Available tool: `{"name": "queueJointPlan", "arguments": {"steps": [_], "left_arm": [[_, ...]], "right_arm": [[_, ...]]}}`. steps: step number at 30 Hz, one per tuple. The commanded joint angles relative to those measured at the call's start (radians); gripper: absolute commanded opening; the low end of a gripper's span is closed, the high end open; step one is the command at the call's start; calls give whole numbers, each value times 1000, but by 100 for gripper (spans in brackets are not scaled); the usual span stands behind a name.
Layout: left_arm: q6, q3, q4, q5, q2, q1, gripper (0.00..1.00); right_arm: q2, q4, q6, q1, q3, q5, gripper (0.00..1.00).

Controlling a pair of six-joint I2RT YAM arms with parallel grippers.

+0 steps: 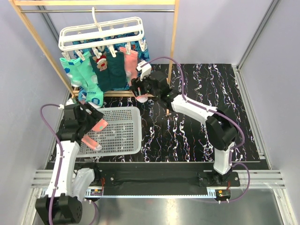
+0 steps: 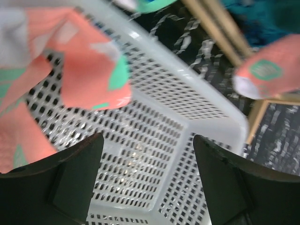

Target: Remove the socks clipped to the hanger

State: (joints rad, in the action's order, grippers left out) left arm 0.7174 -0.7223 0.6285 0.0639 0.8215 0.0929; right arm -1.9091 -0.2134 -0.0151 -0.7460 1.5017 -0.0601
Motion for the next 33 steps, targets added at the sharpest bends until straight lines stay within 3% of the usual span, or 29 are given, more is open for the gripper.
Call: {"name": "queueJointPlan", "arguments": {"steps": [1,9,16,18,23,33], "left_arm": [[-102,-92,-107,117,-61,2,82],[-99,-69,-211,246,-51,-24,83],[-121,-97,-237,194,11,-160,81],[-140,-129,-239,162,39,-203,81],[-185,-189,-266,94,88,-354,81],[-193,-198,-441,181,93,-404,86]], "right_arm": [[-28,-64,-83,-6,72,86,75],[-106,-34,-118,-6,146,63,73],[-58,15,-50,-6,121,63,39],[0,45,-34,-6,114,63,25],[110,169,58,-3,109,-42,0],[249,270,299,-6,103,-167,0]]}}
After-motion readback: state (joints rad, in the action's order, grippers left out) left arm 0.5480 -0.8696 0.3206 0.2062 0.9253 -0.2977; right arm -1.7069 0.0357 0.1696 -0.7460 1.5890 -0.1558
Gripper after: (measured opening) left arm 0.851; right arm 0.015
